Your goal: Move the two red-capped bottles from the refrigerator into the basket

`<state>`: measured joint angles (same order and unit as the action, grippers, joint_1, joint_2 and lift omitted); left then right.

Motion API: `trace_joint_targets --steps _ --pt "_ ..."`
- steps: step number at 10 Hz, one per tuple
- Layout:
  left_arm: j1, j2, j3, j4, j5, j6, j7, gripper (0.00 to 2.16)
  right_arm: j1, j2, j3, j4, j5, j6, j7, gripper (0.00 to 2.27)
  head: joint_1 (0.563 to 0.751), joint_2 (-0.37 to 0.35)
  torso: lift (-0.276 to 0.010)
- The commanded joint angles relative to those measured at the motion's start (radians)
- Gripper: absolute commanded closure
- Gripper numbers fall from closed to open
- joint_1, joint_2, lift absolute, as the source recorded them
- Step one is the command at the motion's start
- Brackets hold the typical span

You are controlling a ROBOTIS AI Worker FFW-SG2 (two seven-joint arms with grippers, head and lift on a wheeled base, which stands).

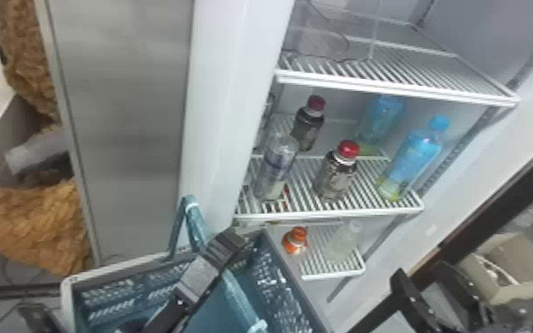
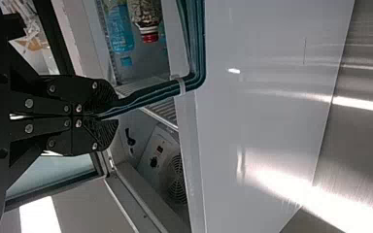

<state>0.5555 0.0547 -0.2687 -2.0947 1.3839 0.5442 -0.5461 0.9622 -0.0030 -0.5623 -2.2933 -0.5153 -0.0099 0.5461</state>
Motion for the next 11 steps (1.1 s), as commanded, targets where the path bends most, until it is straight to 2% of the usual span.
trace_joint_targets --steps 1,7,11 --pt "-0.001 0.001 -0.001 0.0 0.0 0.001 0.0 1.2 0.0 0.0 0.0 0.002 -0.003 0.0 0.0 0.19 0.695 -0.35 0.0" --pt "-0.001 0.001 -0.003 0.0 0.004 -0.002 0.0 1.2 -0.025 -0.002 0.012 0.014 0.001 0.0 0.0 0.2 0.695 -0.35 0.0" --pt "-0.006 0.004 -0.007 0.0 0.004 -0.002 0.0 1.2 -0.128 0.004 0.016 0.095 0.039 -0.002 -0.002 0.2 0.695 -0.35 0.0"
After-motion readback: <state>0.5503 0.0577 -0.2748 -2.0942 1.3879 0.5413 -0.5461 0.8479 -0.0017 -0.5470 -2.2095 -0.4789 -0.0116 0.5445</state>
